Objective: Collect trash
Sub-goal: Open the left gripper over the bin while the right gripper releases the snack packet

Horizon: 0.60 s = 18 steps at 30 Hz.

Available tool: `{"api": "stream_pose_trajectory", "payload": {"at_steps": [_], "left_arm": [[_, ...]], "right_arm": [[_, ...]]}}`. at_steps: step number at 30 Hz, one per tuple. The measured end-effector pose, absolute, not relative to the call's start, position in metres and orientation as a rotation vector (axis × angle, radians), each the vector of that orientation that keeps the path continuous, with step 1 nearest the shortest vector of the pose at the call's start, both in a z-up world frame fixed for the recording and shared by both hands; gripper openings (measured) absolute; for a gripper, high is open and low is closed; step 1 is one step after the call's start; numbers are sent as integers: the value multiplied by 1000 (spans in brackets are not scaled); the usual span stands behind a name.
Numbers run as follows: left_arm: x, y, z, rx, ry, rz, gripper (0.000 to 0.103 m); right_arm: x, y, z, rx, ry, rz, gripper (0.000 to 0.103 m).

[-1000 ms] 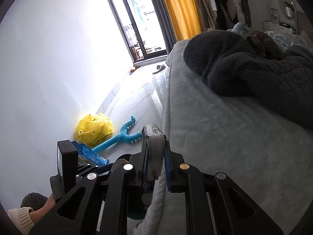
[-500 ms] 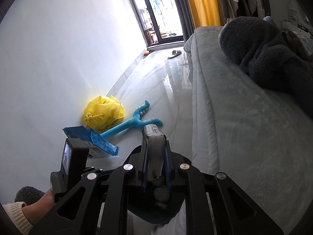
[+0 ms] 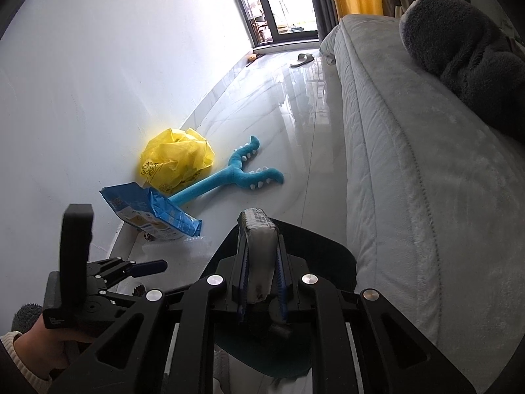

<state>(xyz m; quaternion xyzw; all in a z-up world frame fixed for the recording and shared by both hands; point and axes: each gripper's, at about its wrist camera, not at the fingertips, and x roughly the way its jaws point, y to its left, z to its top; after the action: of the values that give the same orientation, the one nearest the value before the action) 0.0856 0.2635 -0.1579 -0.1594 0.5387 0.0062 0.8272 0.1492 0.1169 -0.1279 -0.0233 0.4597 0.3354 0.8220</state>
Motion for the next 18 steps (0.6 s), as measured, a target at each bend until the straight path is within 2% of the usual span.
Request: {"api": "stream_pose_trajectory", "payload": {"at_steps": [18], "left_arm": [[61, 289, -87, -333, 846, 21, 83]], "right_arm": [[150, 163, -205, -136, 1181, 669, 15]]}}
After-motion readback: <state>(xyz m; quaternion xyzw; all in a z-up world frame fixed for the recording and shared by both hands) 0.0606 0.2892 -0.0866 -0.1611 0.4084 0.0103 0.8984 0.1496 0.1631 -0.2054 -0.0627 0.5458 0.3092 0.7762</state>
